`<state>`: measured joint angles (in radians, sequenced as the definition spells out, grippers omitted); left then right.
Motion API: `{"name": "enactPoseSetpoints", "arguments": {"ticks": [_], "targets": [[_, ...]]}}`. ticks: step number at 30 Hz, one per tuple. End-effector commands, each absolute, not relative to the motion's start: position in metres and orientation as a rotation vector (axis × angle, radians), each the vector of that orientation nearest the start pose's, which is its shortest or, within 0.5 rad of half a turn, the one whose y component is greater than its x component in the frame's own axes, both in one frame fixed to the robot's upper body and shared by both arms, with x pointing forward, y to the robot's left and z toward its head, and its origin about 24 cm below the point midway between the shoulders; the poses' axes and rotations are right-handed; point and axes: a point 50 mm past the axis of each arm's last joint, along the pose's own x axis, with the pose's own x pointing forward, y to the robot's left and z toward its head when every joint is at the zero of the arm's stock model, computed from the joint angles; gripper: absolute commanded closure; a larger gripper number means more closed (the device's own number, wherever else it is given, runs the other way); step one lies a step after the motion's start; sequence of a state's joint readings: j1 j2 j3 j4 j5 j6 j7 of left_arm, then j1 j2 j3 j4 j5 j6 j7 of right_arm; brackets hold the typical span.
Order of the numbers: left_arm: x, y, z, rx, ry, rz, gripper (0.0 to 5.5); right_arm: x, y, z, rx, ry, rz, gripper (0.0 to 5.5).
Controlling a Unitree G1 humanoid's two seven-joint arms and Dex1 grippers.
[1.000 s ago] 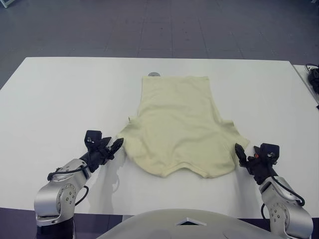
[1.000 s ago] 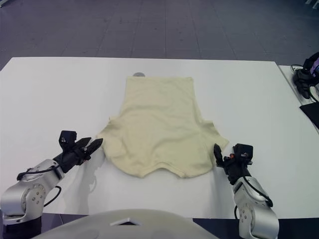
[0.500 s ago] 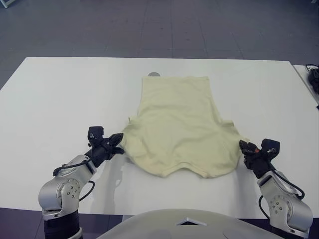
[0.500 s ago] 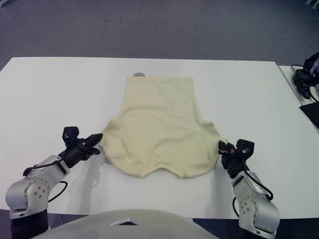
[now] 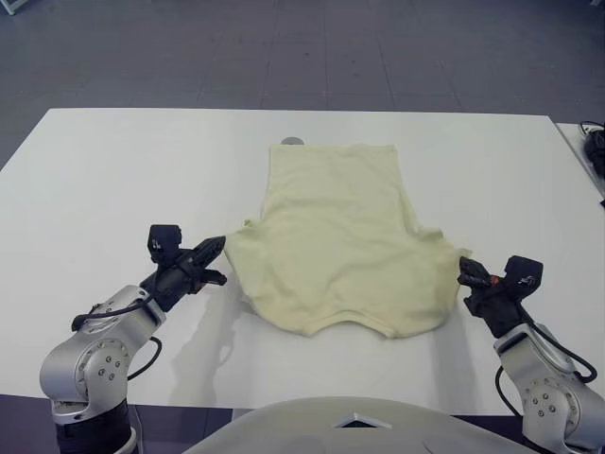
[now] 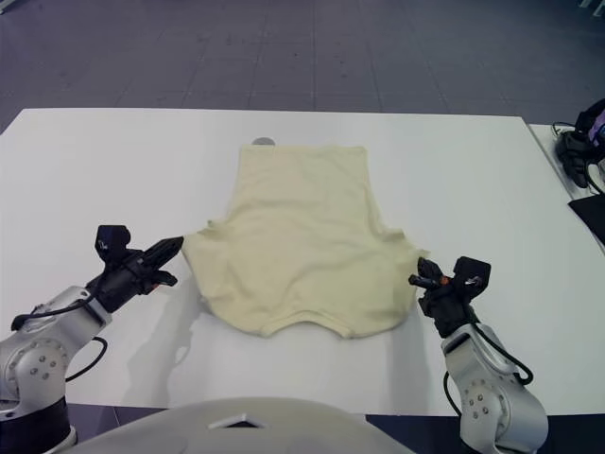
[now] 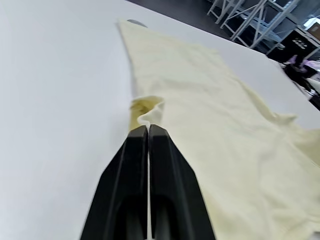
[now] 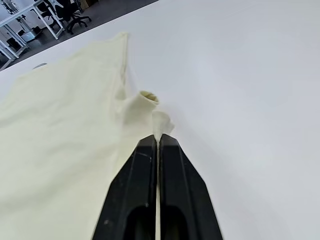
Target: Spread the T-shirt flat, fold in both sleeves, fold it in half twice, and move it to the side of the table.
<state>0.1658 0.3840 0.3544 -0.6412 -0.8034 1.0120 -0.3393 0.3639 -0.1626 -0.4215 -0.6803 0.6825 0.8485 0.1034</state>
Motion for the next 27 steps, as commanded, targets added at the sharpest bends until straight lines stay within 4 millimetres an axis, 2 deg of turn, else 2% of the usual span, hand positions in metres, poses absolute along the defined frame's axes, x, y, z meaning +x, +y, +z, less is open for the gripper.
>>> {"name": "enactPoseSetpoints", "arguments": {"ticks": [1,3,6,10,11,12,15,18,21,22,25,27], "targets": [[0.192,0.184,0.12,-0.259,0.376,-0.645,5.5,0.165,-0.206,0.092,0.361,0.357,0.142,5.49],[0.198,0.171,0.121,-0.235,0.37,-0.726,5.5,0.17,-0.195,0.096,0.346,0.375,0.223,5.49],[0.207,0.153,0.111,-0.205,0.383,-0.835,5.5,0.178,-0.18,0.092,0.338,0.432,0.295,5.49],[0.213,0.139,0.076,-0.078,0.462,-0.964,5.5,0.184,-0.166,0.081,0.271,0.538,0.37,5.49],[0.213,0.136,0.071,-0.042,0.461,-0.99,5.5,0.185,-0.164,0.078,0.193,0.578,0.405,5.49],[0.214,0.136,0.069,-0.012,0.447,-0.999,5.27,0.185,-0.162,0.075,0.133,0.598,0.429,5.5],[0.214,0.135,0.076,-0.01,0.38,-1.027,4.75,0.186,-0.159,0.07,-0.003,0.634,0.483,5.5],[0.214,0.134,0.097,-0.081,0.261,-1.04,4.2,0.189,-0.156,0.075,-0.024,0.603,0.51,4.98],[0.212,0.144,0.124,-0.195,0.138,-1.013,3.64,0.179,-0.15,0.091,0.031,0.544,0.611,4.44],[0.215,0.154,0.128,-0.198,0.119,-0.958,3.46,0.174,-0.148,0.097,0.058,0.524,0.657,4.27],[0.229,0.184,0.126,-0.105,0.13,-0.774,2.91,0.169,-0.149,0.109,0.105,0.498,0.726,3.75],[0.241,0.199,0.117,0.017,0.154,-0.683,2.61,0.177,-0.154,0.114,0.101,0.462,0.702,3.46]]}}
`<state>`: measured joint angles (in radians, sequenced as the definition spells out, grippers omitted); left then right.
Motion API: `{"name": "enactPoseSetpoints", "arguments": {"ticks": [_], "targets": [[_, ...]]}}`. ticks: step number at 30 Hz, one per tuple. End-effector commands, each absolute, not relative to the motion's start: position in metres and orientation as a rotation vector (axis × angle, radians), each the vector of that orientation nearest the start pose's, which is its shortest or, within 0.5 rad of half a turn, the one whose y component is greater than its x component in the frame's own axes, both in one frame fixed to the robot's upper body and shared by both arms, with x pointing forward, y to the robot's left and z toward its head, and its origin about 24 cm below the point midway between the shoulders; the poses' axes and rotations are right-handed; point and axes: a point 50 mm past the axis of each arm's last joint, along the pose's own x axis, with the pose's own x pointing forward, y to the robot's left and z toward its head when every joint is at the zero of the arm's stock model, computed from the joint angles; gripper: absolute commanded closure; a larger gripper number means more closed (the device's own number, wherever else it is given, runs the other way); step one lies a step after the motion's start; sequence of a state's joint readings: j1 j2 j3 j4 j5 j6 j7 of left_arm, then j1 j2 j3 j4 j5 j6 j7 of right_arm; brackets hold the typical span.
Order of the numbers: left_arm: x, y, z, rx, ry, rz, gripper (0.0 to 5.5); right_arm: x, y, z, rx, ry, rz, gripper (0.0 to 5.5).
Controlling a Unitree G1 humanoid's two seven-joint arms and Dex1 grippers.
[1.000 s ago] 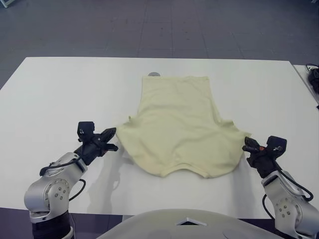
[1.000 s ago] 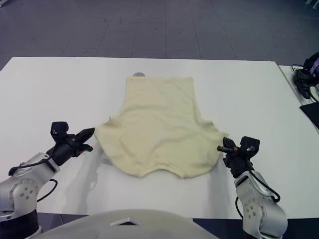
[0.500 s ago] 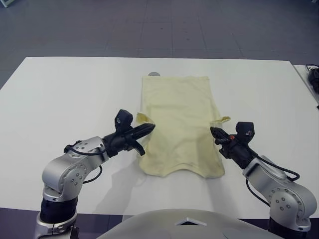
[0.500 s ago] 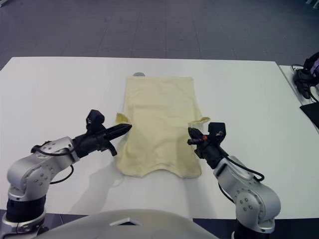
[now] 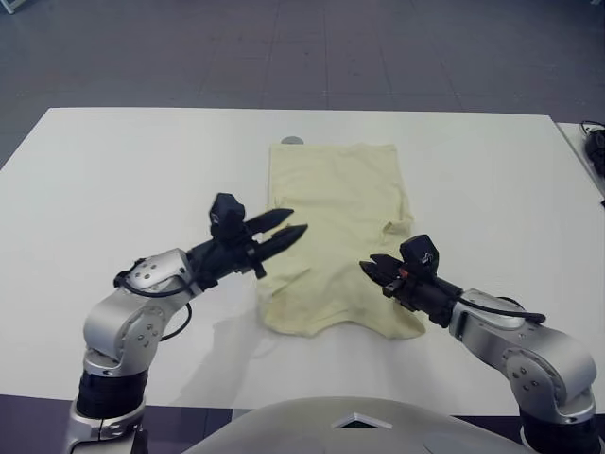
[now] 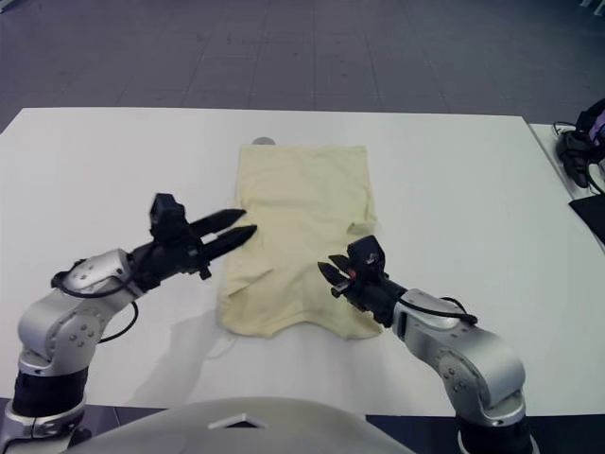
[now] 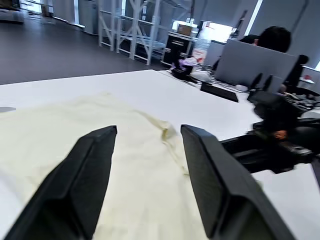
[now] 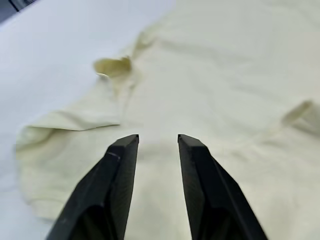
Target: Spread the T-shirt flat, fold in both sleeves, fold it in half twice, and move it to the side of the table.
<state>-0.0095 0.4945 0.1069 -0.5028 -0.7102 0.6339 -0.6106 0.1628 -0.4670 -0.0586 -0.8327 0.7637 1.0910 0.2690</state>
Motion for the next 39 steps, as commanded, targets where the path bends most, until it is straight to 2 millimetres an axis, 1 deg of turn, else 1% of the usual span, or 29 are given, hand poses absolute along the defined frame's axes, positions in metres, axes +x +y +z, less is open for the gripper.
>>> {"name": "enactPoseSetpoints", "arguments": {"ticks": [1,3,5,7,9,11,14,15,17,20,25,28,29,34,37,39], "targets": [[0.245,0.203,0.113,0.075,0.165,-0.66,2.49,0.182,-0.155,0.116,0.078,0.446,0.7,3.35],[0.255,0.204,0.1,0.172,0.182,-0.673,2.14,0.194,-0.151,0.113,0.043,0.435,0.714,3.01],[0.263,0.201,0.089,0.227,0.191,-0.695,1.82,0.201,-0.141,0.108,-0.011,0.442,0.777,2.7],[0.274,0.196,0.079,0.269,0.192,-0.708,1.37,0.213,-0.13,0.098,-0.071,0.443,0.826,2.27],[0.287,0.189,0.074,0.281,0.181,-0.722,0.98,0.225,-0.118,0.089,-0.132,0.43,0.858,1.91],[0.295,0.184,0.072,0.301,0.176,-0.744,0.73,0.233,-0.106,0.079,-0.182,0.416,0.885,1.67],[0.299,0.183,0.065,0.372,0.193,-0.802,0.2,0.239,-0.09,0.065,-0.23,0.408,0.927,1.16],[0.3,0.184,0.064,0.383,0.195,-0.819,0.1,0.239,-0.085,0.061,-0.243,0.407,0.947,0.98],[0.3,0.187,0.066,0.404,0.198,-0.85,0.1,0.237,-0.076,0.055,-0.266,0.408,0.984,0.65],[0.301,0.193,0.07,0.442,0.196,-0.876,0.1,0.236,-0.069,0.046,-0.306,0.416,0.994,0.13],[0.306,0.189,0.066,0.506,0.198,-0.891,0.1,0.236,-0.07,0.036,-0.397,0.45,0.962,0.13],[0.308,0.186,0.063,0.526,0.197,-0.904,0.1,0.235,-0.072,0.038,-0.399,0.45,0.959,0.13],[0.309,0.187,0.065,0.529,0.192,-0.906,0.1,0.235,-0.072,0.039,-0.397,0.449,0.959,0.13],[0.307,0.203,0.073,0.624,0.205,-0.943,0.1,0.229,-0.074,0.041,-0.401,0.462,0.976,0.13],[0.307,0.203,0.075,0.642,0.207,-0.97,0.1,0.226,-0.074,0.039,-0.404,0.473,0.984,0.13],[0.311,0.198,0.072,0.662,0.207,-0.983,0.1,0.224,-0.073,0.039,-0.404,0.477,0.987,0.13]]}}
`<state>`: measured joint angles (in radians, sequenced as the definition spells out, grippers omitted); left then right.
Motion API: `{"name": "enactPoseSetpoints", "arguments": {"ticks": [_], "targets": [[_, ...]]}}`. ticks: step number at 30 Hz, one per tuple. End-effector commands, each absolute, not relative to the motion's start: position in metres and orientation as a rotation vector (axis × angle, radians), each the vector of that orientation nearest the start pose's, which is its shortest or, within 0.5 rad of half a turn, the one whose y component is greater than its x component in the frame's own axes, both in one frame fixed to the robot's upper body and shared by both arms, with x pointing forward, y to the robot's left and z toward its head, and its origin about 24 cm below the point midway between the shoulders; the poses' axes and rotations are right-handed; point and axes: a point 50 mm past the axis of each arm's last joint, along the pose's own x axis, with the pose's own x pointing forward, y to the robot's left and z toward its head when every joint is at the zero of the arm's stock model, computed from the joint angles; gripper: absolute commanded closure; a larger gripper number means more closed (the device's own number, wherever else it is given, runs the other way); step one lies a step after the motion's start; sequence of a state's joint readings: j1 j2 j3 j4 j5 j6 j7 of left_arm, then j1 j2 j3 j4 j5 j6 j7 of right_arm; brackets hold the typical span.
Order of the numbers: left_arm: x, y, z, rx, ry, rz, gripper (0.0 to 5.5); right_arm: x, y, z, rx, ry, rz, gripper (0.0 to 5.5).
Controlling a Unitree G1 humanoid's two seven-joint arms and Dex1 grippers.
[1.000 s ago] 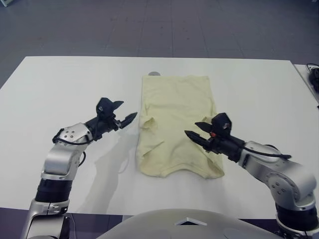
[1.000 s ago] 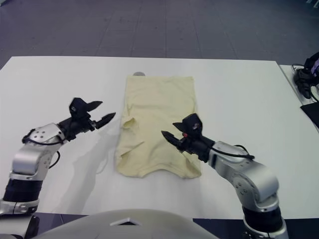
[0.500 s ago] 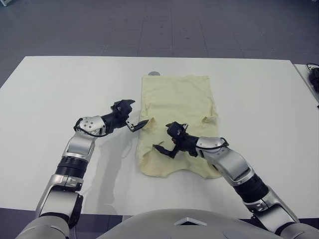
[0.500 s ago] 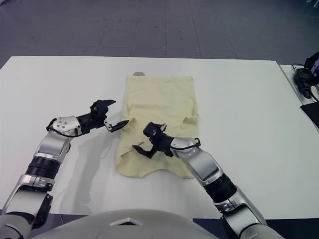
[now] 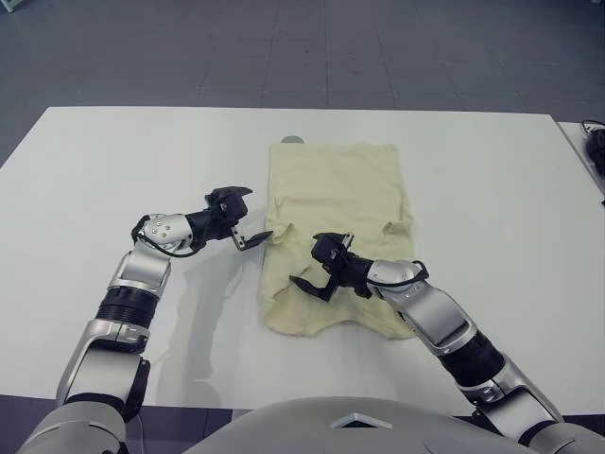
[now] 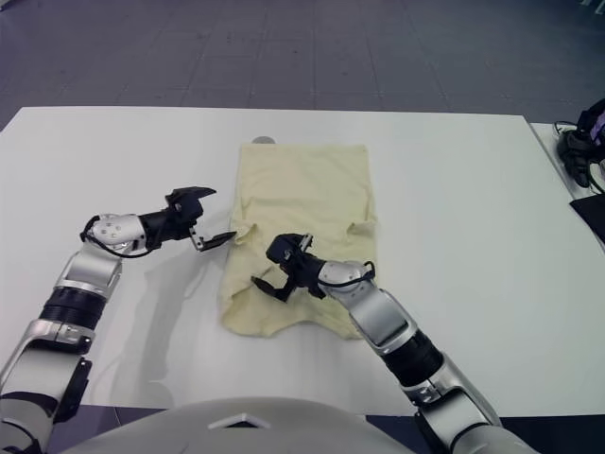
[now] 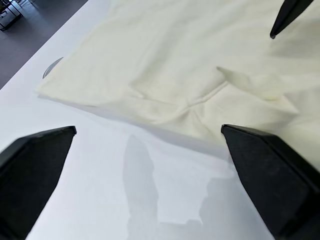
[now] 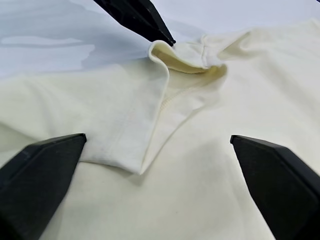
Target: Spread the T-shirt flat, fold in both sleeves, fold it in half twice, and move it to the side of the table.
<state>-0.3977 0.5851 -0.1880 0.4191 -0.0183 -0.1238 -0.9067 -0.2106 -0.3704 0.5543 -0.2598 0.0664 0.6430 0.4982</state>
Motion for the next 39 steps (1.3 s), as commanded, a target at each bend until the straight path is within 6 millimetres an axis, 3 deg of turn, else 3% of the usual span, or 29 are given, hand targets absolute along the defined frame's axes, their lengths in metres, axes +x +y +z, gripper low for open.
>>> {"name": "enactPoseSetpoints", "arguments": {"ticks": [1,6,15,21,25,29,33,35,39], "targets": [[0.312,0.193,0.071,0.659,0.203,-0.986,0.1,0.224,-0.073,0.039,-0.404,0.478,0.99,0.13],[0.32,0.176,0.063,0.637,0.194,-0.995,0.1,0.221,-0.073,0.036,-0.427,0.5,1.014,0.13],[0.335,0.197,0.052,0.842,0.255,-0.924,0.1,0.217,-0.076,0.036,-0.459,0.532,1.05,0.13],[0.351,0.17,0.063,0.809,0.145,-0.953,0.1,0.22,-0.075,0.036,-0.458,0.532,1.052,0.13],[0.349,0.16,0.075,0.785,0.046,-1.023,0.1,0.231,-0.067,0.059,-0.34,0.395,1.026,0.13],[0.34,0.172,0.096,0.774,-0.045,-1.034,0.1,0.237,-0.065,0.086,-0.282,0.294,1.018,0.13],[0.326,0.191,0.126,0.785,-0.12,-0.959,0.1,0.227,-0.08,0.107,-0.268,0.263,0.995,0.13],[0.308,0.197,0.132,0.776,-0.123,-0.942,0.1,0.222,-0.099,0.117,-0.247,0.253,0.92,0.13],[0.248,0.198,0.116,0.731,-0.077,-0.969,0.1,0.211,-0.151,0.135,-0.28,0.17,0.708,0.13]]}}
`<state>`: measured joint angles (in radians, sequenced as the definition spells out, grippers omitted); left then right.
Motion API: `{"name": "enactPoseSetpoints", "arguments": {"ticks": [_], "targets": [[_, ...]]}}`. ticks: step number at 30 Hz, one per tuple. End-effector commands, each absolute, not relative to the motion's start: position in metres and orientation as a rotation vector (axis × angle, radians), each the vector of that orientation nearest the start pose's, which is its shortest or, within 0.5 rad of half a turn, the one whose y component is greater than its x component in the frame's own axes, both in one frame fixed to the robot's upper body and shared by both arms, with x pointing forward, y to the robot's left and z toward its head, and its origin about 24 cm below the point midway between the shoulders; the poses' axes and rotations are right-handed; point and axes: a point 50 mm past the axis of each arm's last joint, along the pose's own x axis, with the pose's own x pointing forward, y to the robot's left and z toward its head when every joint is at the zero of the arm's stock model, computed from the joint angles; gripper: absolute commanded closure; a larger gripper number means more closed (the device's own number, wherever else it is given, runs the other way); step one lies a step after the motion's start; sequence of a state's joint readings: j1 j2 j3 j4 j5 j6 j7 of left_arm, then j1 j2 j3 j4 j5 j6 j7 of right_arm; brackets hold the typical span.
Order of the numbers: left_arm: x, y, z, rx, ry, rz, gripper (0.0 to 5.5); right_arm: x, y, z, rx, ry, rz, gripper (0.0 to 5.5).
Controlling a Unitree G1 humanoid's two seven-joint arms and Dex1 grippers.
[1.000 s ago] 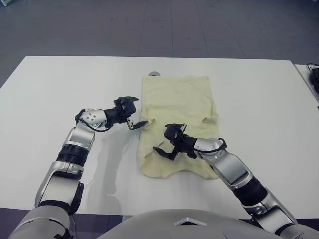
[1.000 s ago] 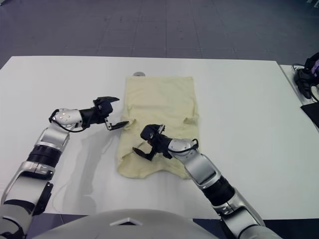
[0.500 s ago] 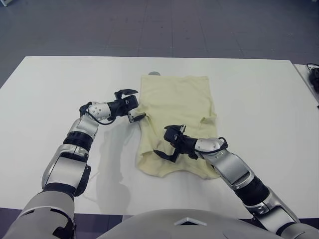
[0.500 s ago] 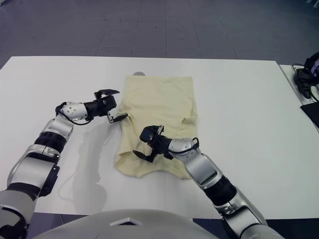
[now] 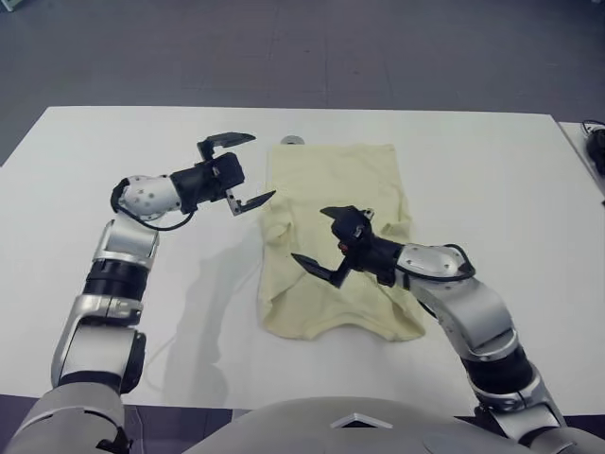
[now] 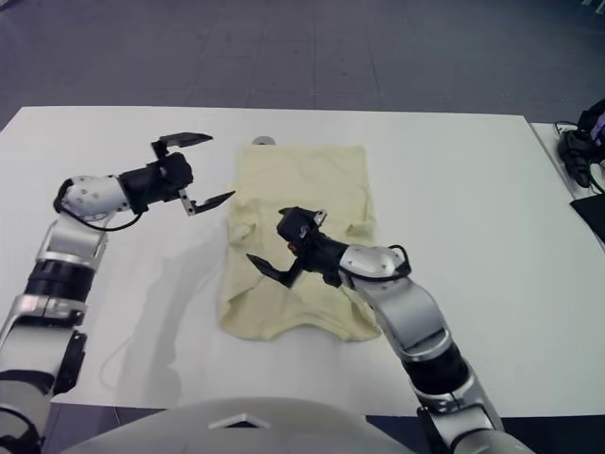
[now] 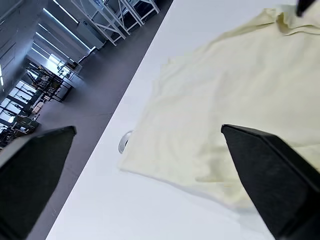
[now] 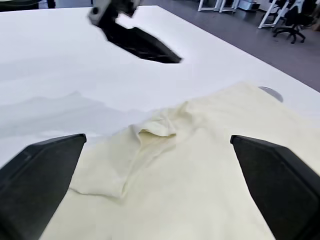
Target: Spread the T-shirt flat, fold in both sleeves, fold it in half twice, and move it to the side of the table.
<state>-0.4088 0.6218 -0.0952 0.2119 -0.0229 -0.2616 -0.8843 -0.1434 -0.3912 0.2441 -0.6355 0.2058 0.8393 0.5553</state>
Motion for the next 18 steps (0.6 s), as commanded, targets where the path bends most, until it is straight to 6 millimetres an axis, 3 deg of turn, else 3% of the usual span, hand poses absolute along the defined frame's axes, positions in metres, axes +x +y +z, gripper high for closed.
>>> {"name": "enactPoseSetpoints", "arguments": {"ticks": [1,6,9,13,18], "targets": [[0.235,0.196,0.113,0.707,-0.082,-0.968,0.1,0.207,-0.162,0.135,-0.307,0.159,0.675,0.13],[0.178,0.202,0.109,0.754,-0.149,-1.005,0.1,0.17,-0.205,0.138,-0.541,0.054,0.654,0.13],[0.155,0.211,0.108,0.791,-0.144,-1.008,0.1,0.147,-0.23,0.126,-0.726,0.052,0.681,0.13],[0.142,0.226,0.097,0.871,-0.084,-1.041,0.1,0.122,-0.246,0.107,-0.857,0.104,0.751,0.13],[0.138,0.228,0.086,0.956,-0.063,-1.134,0.1,0.104,-0.262,0.089,-0.963,0.124,0.817,0.13]]}}
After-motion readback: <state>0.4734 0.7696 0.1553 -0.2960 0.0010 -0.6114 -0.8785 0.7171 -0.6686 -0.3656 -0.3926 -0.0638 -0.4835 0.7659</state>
